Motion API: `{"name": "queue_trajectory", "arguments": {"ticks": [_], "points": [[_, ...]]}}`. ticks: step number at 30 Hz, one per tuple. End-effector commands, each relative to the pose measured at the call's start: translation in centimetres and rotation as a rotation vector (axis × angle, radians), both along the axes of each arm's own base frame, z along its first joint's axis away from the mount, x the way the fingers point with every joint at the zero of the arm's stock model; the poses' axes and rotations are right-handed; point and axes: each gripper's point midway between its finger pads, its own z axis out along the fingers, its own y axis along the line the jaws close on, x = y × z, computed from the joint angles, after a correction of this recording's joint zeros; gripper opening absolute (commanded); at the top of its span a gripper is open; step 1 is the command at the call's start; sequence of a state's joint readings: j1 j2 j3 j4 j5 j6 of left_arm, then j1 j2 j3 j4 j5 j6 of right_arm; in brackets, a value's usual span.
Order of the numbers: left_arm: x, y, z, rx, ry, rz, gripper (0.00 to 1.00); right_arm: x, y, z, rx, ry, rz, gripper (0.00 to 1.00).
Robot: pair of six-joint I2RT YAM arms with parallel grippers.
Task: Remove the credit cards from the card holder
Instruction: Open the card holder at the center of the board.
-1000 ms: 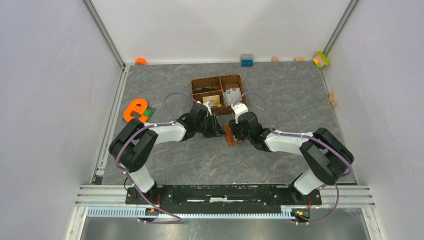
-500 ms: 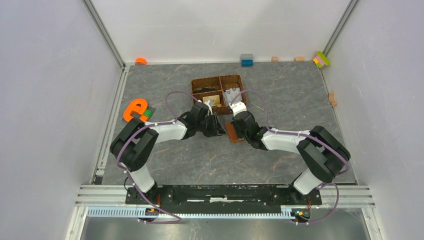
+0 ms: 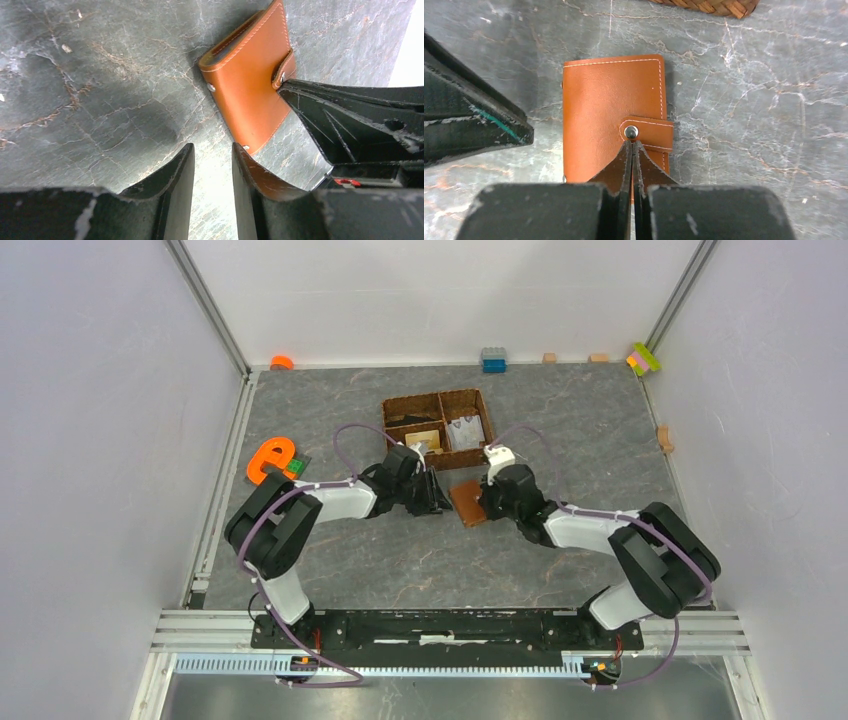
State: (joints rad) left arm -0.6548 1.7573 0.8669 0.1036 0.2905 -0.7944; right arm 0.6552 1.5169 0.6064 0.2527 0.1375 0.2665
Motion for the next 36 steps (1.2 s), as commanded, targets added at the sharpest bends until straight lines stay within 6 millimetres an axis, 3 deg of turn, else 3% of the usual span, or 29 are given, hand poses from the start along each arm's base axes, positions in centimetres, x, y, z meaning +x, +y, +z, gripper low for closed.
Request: {"name": "queue_trajectory", "arguments": {"ticks": [1,6,10,12,17,23,26,29,31,36], "points": [[0.8,-0.9,1.0,-0.019,-0.045,-0.028,0.40,-2.7,1.5,-0.1,0.238,0.094,0.117,0.00],[0.7,-1.0,0.8,-0.018,-0.038,-0.030,0.47,-3.0,2.0,0.2,0.269,0.108,0.142,0.01],[0.7,-1.2,0.8,-0.027,-0.035,-0.035,0.49,-2.5,0.5,1.4,0.217,0.035,0.104,0.40],[0.6,-1.2,0.9,-0.032,-0.034,-0.038,0.49,-2.3,-0.2,2.1,0.201,-0.002,0.082,0.50],[0.8,-1.2,2.0,-0.056,-0.073,-0.033,0.47,-1.2,-2.0,3.1,0.109,-0.060,0.022,0.54],[1.1,0.5,5.7,-0.088,-0.231,0.034,0.46,-0.9,-2.8,6.1,0.140,-0.177,-0.030,0.60],[1.1,1.3,6.9,-0.105,-0.289,0.066,0.46,-1.1,-1.9,8.2,0.236,-0.195,-0.025,0.75],[0.9,1.6,7.9,-0.129,-0.328,0.075,0.46,-0.7,-1.3,9.1,0.271,-0.179,-0.043,0.97],[0.9,2.1,8.6,-0.140,-0.357,0.091,0.46,0.0,-0.9,9.4,0.280,-0.184,-0.037,0.98],[0.7,2.7,10.1,-0.166,-0.419,0.109,0.46,1.6,-2.3,9.1,0.249,-0.155,-0.105,0.98]]}}
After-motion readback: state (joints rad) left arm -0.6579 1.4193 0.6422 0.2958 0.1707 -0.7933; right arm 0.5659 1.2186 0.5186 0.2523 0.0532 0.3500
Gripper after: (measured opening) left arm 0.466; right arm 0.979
